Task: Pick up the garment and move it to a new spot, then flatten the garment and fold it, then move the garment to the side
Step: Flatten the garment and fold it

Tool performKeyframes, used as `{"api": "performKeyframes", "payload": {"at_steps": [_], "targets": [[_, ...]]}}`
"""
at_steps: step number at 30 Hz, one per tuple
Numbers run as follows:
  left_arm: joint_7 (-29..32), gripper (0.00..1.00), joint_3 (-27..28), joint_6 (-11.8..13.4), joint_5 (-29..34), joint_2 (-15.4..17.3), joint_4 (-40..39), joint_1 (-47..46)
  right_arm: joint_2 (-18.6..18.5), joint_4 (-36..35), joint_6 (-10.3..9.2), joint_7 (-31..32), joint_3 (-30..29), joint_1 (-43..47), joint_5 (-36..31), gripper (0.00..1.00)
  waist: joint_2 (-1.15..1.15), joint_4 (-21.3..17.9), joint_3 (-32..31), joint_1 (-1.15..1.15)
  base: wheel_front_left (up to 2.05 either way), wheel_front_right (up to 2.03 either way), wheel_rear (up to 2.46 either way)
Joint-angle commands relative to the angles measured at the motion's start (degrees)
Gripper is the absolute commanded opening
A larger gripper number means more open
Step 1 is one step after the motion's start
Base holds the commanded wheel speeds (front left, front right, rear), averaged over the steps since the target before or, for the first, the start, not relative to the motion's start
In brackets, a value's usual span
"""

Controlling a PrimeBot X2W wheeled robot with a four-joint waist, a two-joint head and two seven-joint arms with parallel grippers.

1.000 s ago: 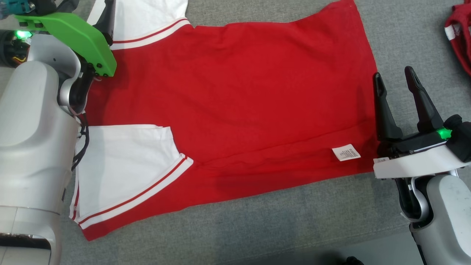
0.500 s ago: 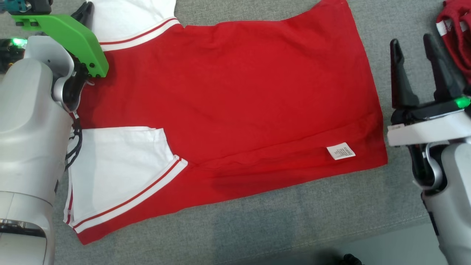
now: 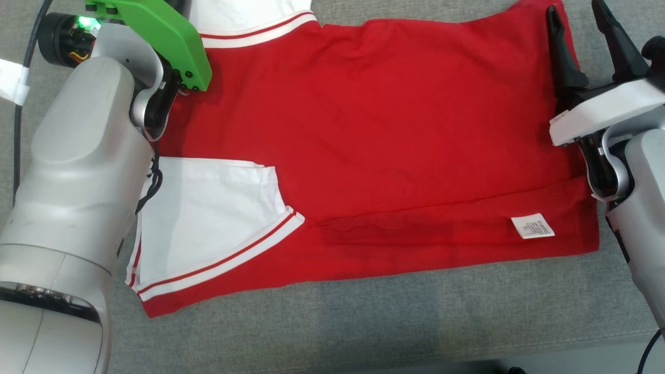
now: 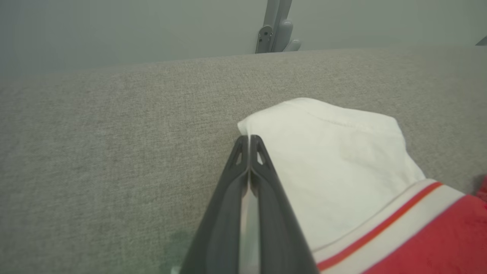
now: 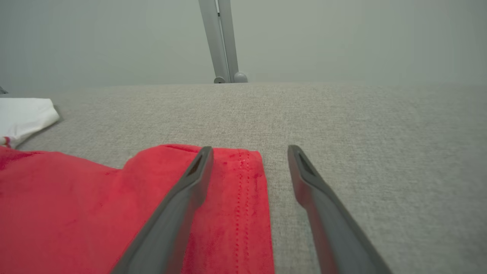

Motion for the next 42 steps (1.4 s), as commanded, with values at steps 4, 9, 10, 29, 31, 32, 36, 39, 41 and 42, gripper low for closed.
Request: {"api": "performKeyframes", "payload": {"at_steps": [4,9,10,29,31,32,36,39,41,42], "targets": [[-1.4,0.00,-1.8,-0.1,-1.2,0.0,0.0,-1.5,-1.4,5.2,-0.02,1.4,3.6,-3.9,2.8,1.00,0.00,1.7,1.4,0.00,0.00,0.00,0.00],[-2.3,0.00,-3.6,-0.1,-2.8,0.5,-0.3,-2.2,-4.4,8.0,-0.02,6.9,8.7,-6.7,6.7,0.84,0.00,1.8,0.9,0.00,0.00,0.00,0.00],[-2.4,0.00,-3.9,-0.1,-3.0,0.7,-0.3,-2.3,-5.0,7.9,-0.02,8.3,9.8,-7.1,7.9,0.44,0.00,1.8,0.7,0.00,0.00,0.00,0.00],[-11.2,0.00,-3.8,-0.1,-7.7,5.5,-9.9,-0.3,-12.8,0.6,-0.02,8.7,13.9,-9.7,22.2,0.00,0.00,2.1,-2.9,0.00,0.00,0.00,0.00],[-12.0,0.00,-3.3,-0.1,-8.4,6.4,-12.8,1.6,-13.1,-0.3,-0.02,8.3,13.9,-8.5,23.6,0.00,0.00,2.1,-3.2,0.00,0.00,0.00,0.00],[-12.4,0.00,-3.0,-0.1,-8.8,6.9,-14.8,2.8,-13.3,-1.2,-0.02,8.3,13.9,-7.8,24.5,0.00,0.00,2.1,-3.4,0.00,0.00,0.00,0.00],[-13.5,0.00,-1.8,0.3,-9.6,10.1,-24.9,9.8,-15.1,-5.4,-0.02,7.6,13.1,-3.6,27.3,0.00,0.00,2.2,-4.2,0.00,0.00,0.00,0.00],[-13.9,0.00,-1.3,2.9,-8.2,13.7,-33.7,16.1,-16.0,-9.1,-0.02,7.2,12.0,0.6,28.9,0.00,0.00,2.1,-4.7,0.00,0.00,0.00,0.00],[-14.0,0.00,-0.8,5.0,-8.2,15.4,-39.8,20.6,-16.5,-11.2,-0.02,7.1,10.7,3.6,29.9,0.00,0.00,2.0,-4.9,0.00,0.00,0.00,0.00],[-14.0,0.00,-0.6,6.5,-7.6,16.7,-42.4,22.9,-16.7,-12.2,-0.02,7.1,10.2,5.2,30.3,0.00,0.00,2.1,-5.0,0.00,0.00,0.00,0.00]]}}
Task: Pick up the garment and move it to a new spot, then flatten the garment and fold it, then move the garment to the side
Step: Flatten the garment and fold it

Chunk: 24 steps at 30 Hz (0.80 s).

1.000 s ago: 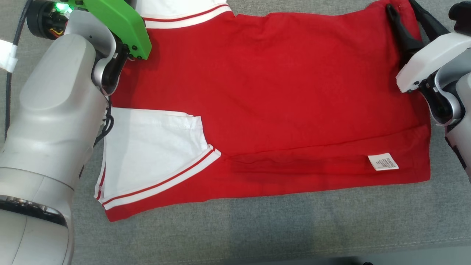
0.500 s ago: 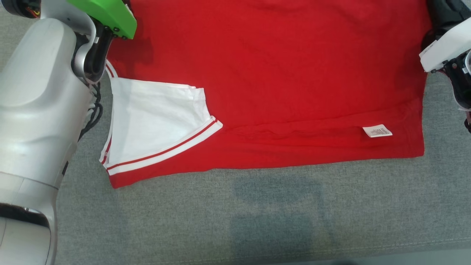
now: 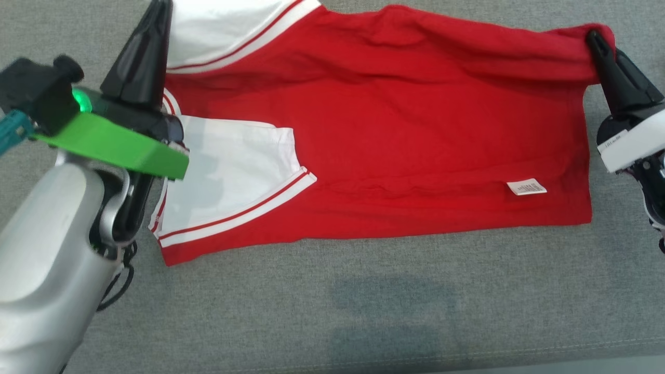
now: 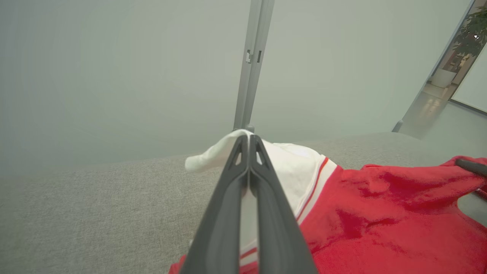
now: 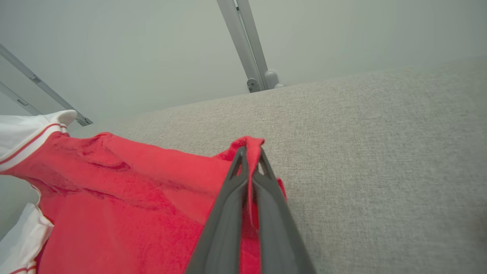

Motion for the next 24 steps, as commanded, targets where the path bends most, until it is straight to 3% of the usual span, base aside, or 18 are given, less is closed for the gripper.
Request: {"api": "performKeyframes", "payload": {"at_steps": [1,9,17,18,19,20,21,24], "targets": [[-0.1,0.00,0.1,1.0,0.4,1.1,-1.2,1.9,-0.4,-0.4,-0.02,-0.3,-0.5,1.5,0.3,0.00,0.00,0.0,-0.2,0.00,0.00,0.00,0.00],[1.1,0.00,-1.1,9.9,0.6,4.6,-14.5,17.2,3.4,-2.7,-0.02,-1.3,-4.9,11.8,1.1,0.00,0.00,-0.6,-1.1,0.00,0.00,0.00,0.00],[1.6,0.01,-1.9,13.7,-2.5,4.1,-17.1,26.4,7.1,-1.0,-0.02,-2.2,-6.1,15.9,0.3,0.00,0.00,-0.8,-1.7,0.00,0.00,0.00,0.00],[1.6,0.35,-2.0,13.8,-2.8,3.8,-16.6,26.9,7.4,-0.7,-0.02,-2.5,-6.3,16.1,-0.1,0.09,0.00,-0.7,-1.8,0.00,0.00,0.00,0.00],[1.5,0.81,-1.8,13.6,-3.3,3.4,-16.1,27.1,7.8,-0.5,-0.02,-2.8,-6.5,16.3,-0.2,0.43,0.00,-0.7,-1.9,0.00,0.00,0.00,0.00],[1.3,1.00,-1.7,13.6,-3.5,3.2,-15.4,27.3,8.1,-0.1,-0.02,-3.1,-6.6,16.6,-0.6,0.86,0.00,-0.6,-2.0,0.00,0.00,0.00,0.00],[1.3,1.00,-1.8,13.4,-4.0,2.9,-14.7,27.6,8.3,0.2,-0.02,-3.7,-6.8,16.8,-1.4,1.00,0.00,-0.6,-2.2,0.00,0.00,0.00,0.00],[0.3,1.00,-0.3,13.7,-3.6,1.6,-12.9,27.9,9.5,0.1,-0.01,-6.1,-8.0,17.3,-4.8,1.00,0.00,-0.7,-2.8,0.00,0.00,0.00,0.00]]}}
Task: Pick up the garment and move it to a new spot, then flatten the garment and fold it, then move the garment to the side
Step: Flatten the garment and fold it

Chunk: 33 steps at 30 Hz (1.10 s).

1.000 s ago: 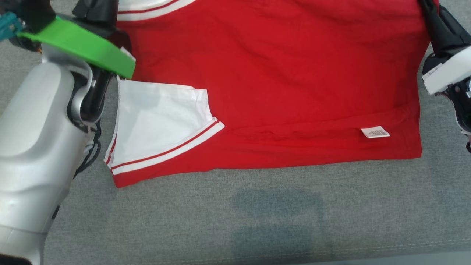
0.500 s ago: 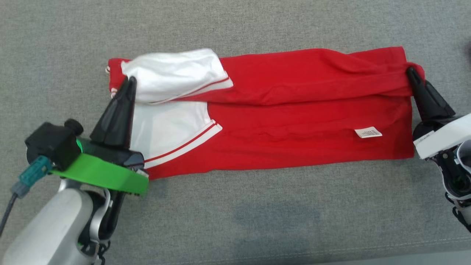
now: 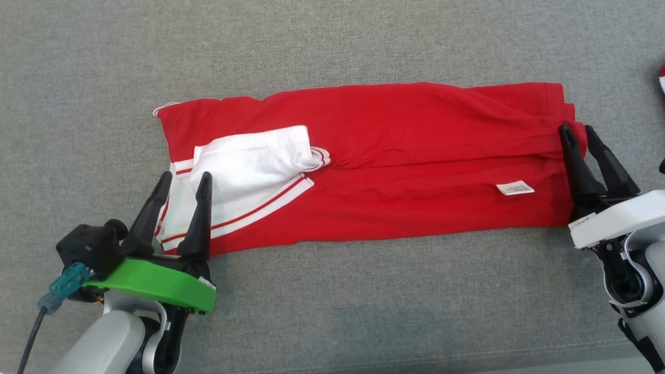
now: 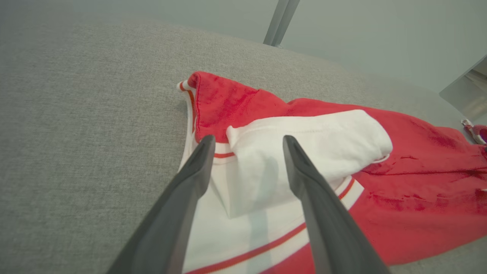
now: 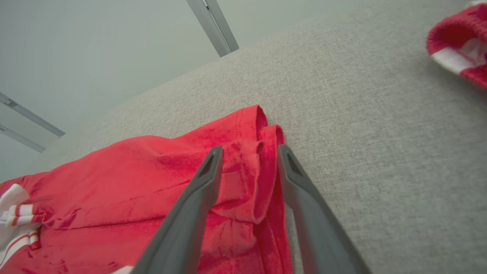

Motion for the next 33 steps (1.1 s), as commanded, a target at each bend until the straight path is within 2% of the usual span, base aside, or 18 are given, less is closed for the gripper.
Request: {"api": "performKeyframes", "payload": {"at_steps": [1,5,11,18,22,26,33], "targets": [[-0.9,1.00,1.7,0.3,0.8,-0.9,0.8,0.9,0.9,-0.3,0.00,-1.8,-1.6,1.0,-3.4,1.00,0.00,-0.2,-0.7,0.00,0.00,0.00,0.00],[-1.6,1.00,7.5,0.8,5.1,-4.0,-0.7,1.1,4.1,-2.2,0.00,-3.3,-7.0,2.2,-12.0,1.00,0.00,-0.7,-1.8,0.00,0.00,0.00,0.00],[-1.6,1.00,18.7,-1.4,17.1,-9.7,-4.8,2.2,10.0,-8.3,0.00,-3.3,-14.8,4.3,-24.4,1.00,0.00,-1.2,-3.5,0.00,0.00,0.00,0.00],[-1.5,1.00,26.7,-5.0,25.7,-14.0,-5.8,4.3,13.1,-11.6,0.00,-3.3,-16.6,6.2,-31.7,1.00,0.00,-1.5,-5.5,0.00,0.00,0.00,0.00],[-1.5,1.00,30.2,-7.8,28.6,-14.5,-3.8,6.7,13.9,-12.1,0.00,-3.3,-16.4,7.3,-34.4,1.00,0.00,-1.6,-6.9,0.00,0.00,0.00,0.00],[-1.5,1.00,31.1,-10.3,30.1,-14.1,-1.4,9.5,14.1,-11.1,-0.01,-3.3,-15.6,8.7,-36.3,1.00,0.00,-1.6,-8.6,0.00,0.00,0.00,0.00],[-1.5,1.00,30.5,-12.2,30.6,-14.4,1.4,12.8,14.3,-9.9,-0.01,-3.4,-14.9,11.7,-37.3,1.00,0.00,-1.9,-11.2,0.00,0.00,0.00,0.00]]}}
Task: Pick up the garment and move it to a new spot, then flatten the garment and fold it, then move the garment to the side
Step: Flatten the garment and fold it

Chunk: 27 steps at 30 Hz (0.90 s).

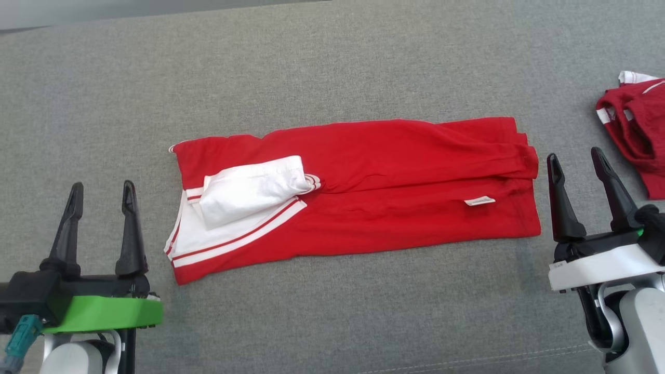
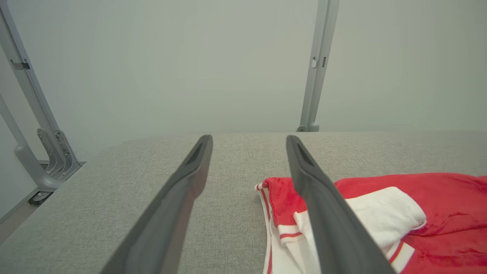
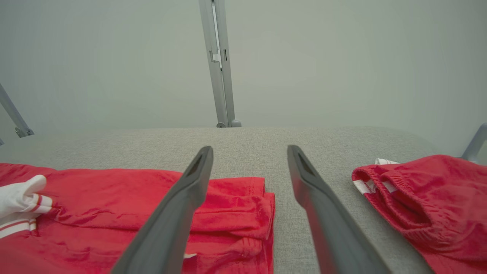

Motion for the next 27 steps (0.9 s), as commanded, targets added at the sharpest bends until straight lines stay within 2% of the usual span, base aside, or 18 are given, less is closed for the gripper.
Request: {"api": "performKeyframes", "payload": {"at_steps": [1,18,27], "targets": [[-0.1,1.00,-0.3,-0.3,0.3,0.0,0.4,1.0,0.1,0.3,-0.02,-0.2,0.0,0.9,-0.3,1.00,0.00,-0.2,-0.9,0.00,0.00,0.00,0.00],[0.3,1.00,-2.4,-0.5,-0.2,-0.3,1.8,2.4,0.0,2.3,-0.02,-0.2,0.2,2.5,1.0,1.00,0.00,-0.4,-4.0,0.00,0.00,0.00,0.00],[0.5,1.00,-3.1,-0.4,0.0,-0.3,1.5,0.4,-0.7,7.8,-0.02,-0.2,-2.0,-0.3,2.6,1.00,0.00,0.7,-2.9,0.00,0.00,0.00,0.00]]}}
